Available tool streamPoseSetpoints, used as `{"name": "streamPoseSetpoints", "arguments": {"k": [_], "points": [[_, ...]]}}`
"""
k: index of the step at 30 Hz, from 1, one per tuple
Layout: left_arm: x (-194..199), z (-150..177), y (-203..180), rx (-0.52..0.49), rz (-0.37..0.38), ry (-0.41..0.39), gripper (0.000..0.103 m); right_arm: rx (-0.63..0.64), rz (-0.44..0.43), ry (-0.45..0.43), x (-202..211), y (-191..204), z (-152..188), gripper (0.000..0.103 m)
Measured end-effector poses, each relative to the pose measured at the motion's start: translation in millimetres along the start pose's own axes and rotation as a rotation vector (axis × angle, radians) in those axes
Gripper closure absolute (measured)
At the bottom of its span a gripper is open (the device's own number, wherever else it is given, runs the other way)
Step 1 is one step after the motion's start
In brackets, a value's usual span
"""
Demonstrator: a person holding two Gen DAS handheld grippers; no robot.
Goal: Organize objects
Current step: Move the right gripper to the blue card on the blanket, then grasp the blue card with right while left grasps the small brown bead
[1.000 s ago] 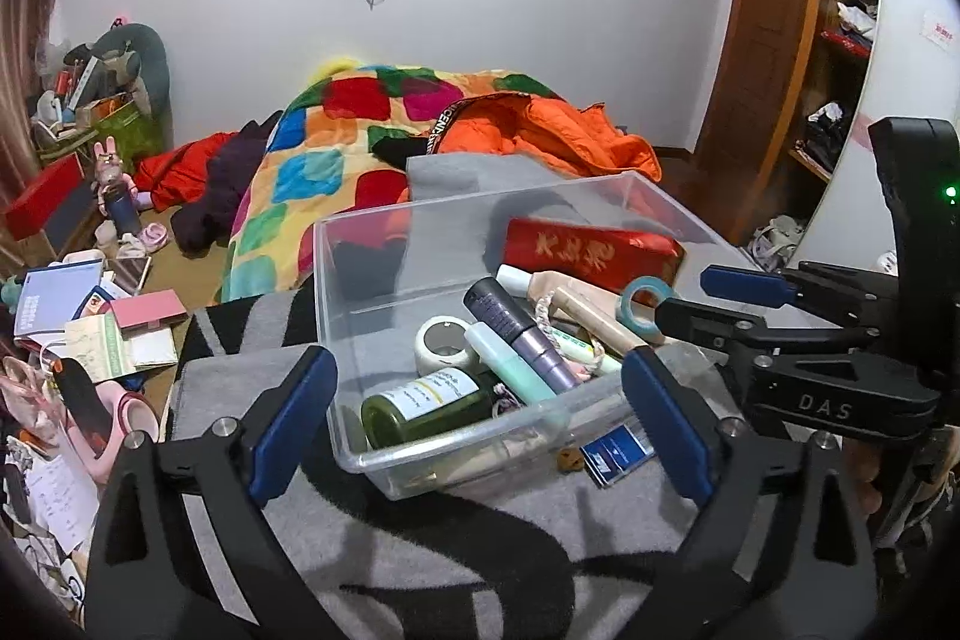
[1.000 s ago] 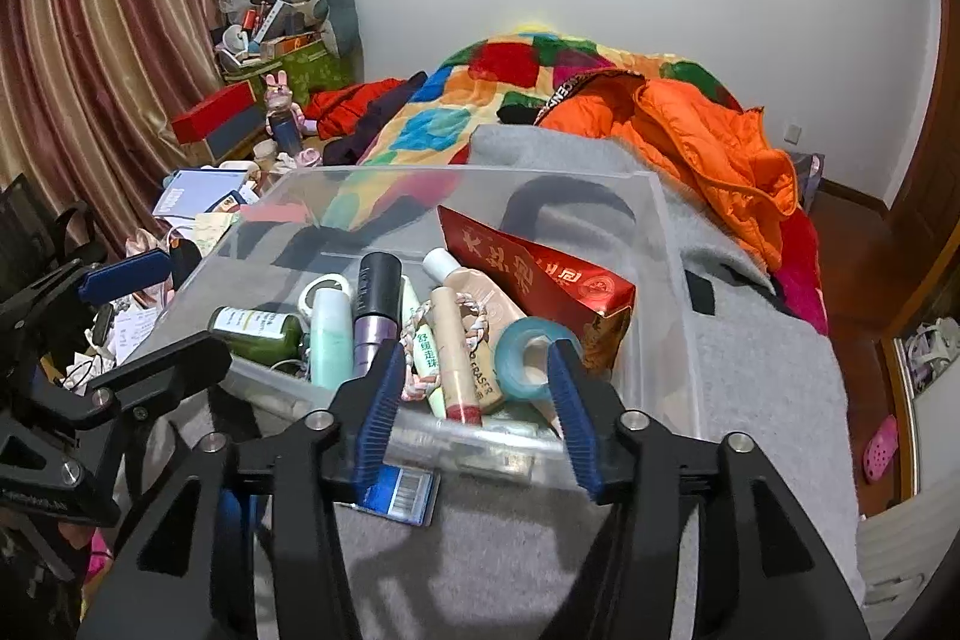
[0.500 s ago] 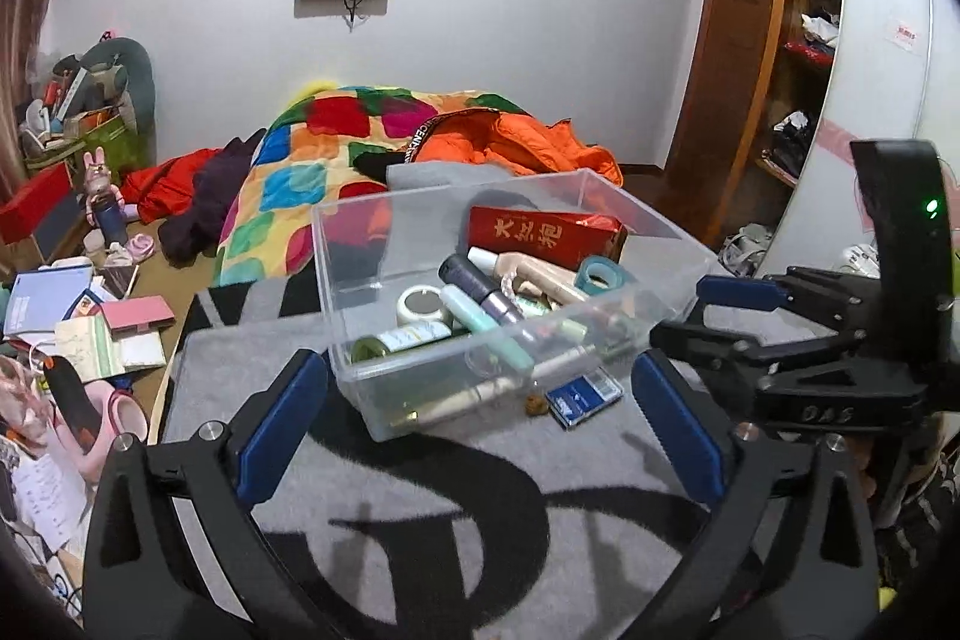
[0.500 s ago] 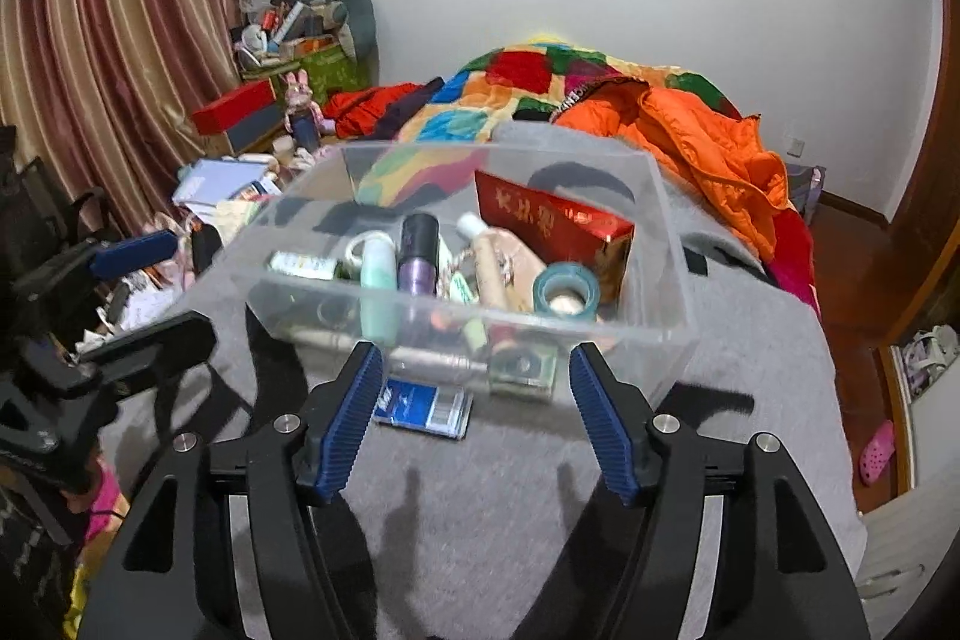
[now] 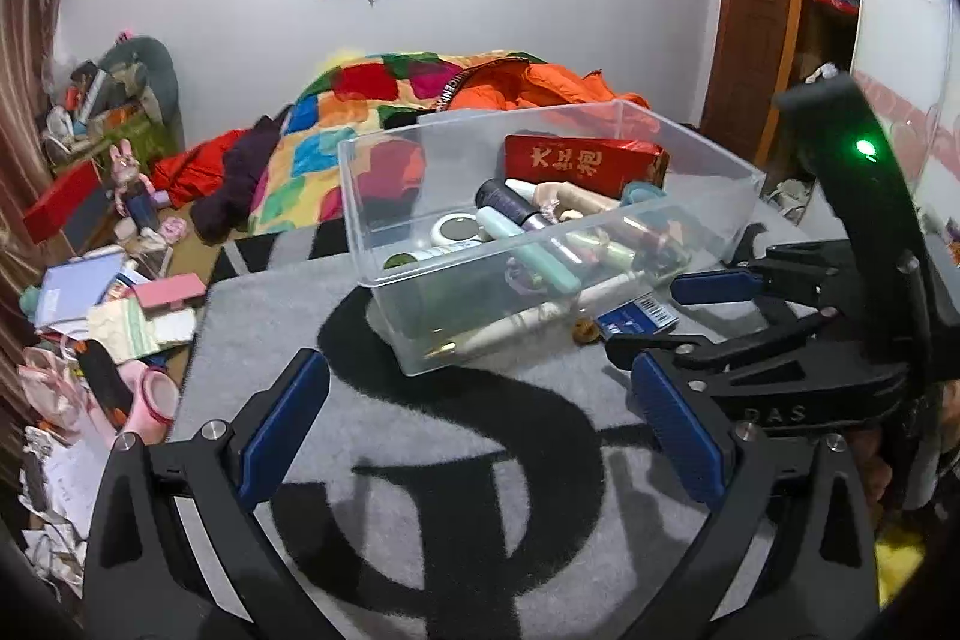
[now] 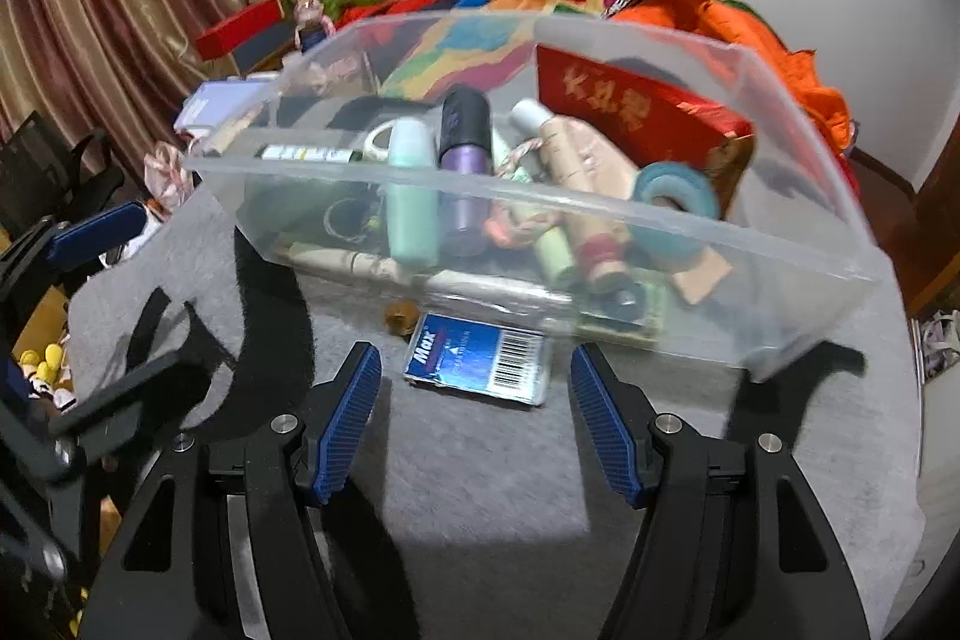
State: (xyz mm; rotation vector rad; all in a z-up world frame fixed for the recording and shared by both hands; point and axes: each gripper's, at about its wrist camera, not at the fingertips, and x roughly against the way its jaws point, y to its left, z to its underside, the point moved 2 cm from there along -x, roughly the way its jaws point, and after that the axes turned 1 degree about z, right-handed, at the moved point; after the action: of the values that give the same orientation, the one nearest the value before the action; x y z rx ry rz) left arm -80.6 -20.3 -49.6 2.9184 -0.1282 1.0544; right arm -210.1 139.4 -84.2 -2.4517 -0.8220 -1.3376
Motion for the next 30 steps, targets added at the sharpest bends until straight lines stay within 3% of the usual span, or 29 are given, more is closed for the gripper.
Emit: {"name": "streamPoseSetpoints", "arguments": {"k": [2,6,9,21,27,30], "points": [[0,2,0,-0.017,-0.015,-0.007,0.001,0.020,0.017,0.020,-7,4,0,0.041],[-4,5,-1,-0.026,-0.009,0.015,0.022,0.051,0.037,0.017,-7,10,2,0.042],[-11,6,-3,-0.011,0.024,0.042,0.029,0.035,0.024,0.009,-4,5,4,0.056],[-47,-9,-33,-0.033,0.095,0.156,0.032,-0.043,0.015,-0.072,36,-35,27,0.056],[-72,-17,-47,0.011,0.136,0.236,0.054,-0.096,0.018,-0.108,51,-61,35,0.056],[-79,-17,-48,0.054,0.122,0.245,0.061,-0.111,0.010,-0.121,52,-67,35,0.056]]}}
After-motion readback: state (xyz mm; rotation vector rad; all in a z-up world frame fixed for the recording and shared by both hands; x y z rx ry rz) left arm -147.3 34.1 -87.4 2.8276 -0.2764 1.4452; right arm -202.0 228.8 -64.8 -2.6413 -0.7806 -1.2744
